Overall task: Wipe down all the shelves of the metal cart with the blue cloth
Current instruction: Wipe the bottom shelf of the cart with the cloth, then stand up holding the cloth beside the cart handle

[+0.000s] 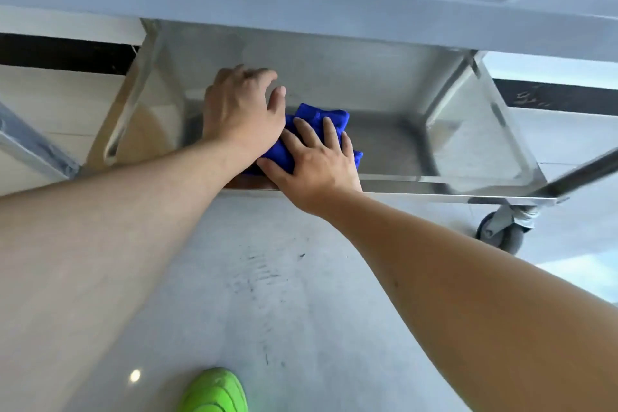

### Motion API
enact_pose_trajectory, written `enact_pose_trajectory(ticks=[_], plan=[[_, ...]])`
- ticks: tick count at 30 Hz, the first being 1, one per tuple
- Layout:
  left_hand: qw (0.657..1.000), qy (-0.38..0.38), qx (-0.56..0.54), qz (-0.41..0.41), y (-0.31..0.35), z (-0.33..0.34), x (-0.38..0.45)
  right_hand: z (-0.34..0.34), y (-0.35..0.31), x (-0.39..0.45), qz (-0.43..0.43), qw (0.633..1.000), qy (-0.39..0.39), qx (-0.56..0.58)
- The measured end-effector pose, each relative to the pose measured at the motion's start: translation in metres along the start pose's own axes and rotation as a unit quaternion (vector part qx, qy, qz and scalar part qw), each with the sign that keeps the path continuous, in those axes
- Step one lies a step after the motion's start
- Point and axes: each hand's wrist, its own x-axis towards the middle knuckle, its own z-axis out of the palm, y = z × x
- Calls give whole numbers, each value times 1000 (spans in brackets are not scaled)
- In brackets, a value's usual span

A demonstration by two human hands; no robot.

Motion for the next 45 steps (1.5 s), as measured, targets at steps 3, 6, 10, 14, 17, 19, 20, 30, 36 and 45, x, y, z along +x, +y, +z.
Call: enact_pose_trajectory(ticks=[3, 6, 10, 14, 17, 19, 20, 30, 36, 45], plan=[[999, -20, -9, 32, 22, 13, 2, -15, 53, -18, 67, 997, 23, -18], [997, -37, -16, 66, 40, 26, -1, -30, 106, -38, 142, 989, 40, -29], [992, -65, -34, 101, 64, 40, -4, -51, 167, -61, 244, 968, 58, -29], [988, -93, -44, 120, 90, 47, -4, -69, 212, -84, 339, 938, 65, -8], [981, -123, -64, 134, 117, 52, -12, -78, 227, -97, 376, 922, 88, 22], [975, -145, -85, 143, 138, 53, -22, -84, 226, -99, 378, 921, 93, 25], [972, -160, -95, 142, 149, 53, -28, -87, 223, -100, 381, 920, 88, 22], [950, -281, -96, 100, 222, -38, -64, -162, 161, -143, 365, 914, -103, 141], [923, -372, -38, 93, 267, -159, -75, -260, 100, -193, 371, 904, -130, 167], [905, -409, 32, 117, 345, -347, -31, -468, 39, -225, 369, 898, -131, 198]])
